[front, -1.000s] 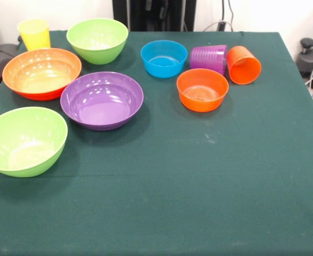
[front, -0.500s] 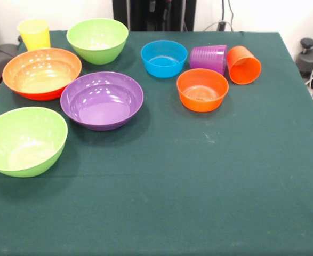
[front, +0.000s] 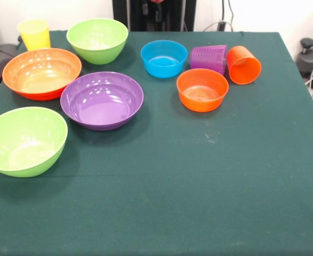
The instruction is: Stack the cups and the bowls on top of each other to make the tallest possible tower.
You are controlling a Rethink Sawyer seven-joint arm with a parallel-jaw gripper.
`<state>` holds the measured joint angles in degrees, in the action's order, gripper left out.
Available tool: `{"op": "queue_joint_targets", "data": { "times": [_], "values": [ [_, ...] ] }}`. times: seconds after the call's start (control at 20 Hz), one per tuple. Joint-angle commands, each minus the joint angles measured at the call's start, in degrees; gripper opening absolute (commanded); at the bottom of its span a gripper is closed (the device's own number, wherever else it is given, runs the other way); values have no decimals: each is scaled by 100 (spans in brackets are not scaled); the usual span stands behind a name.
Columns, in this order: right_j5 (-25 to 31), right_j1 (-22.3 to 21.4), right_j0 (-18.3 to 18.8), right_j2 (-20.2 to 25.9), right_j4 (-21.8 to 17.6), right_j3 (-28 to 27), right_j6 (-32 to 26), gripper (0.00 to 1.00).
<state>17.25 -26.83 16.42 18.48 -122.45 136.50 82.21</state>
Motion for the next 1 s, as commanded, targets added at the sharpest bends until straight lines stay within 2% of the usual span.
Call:
{"op": "queue_joint_targets", "data": {
  "times": [0.05,0.2,0.6,1.0],
  "values": [
    [1134,377,646,365,-1136,326,14,100],
    [1615,529,937,563,-1382,657,86,100],
    [2397,720,1516,789,-1804,1343,231,100],
    [2323,898,1670,478,-2141,1138,130,100]
  ]
}}
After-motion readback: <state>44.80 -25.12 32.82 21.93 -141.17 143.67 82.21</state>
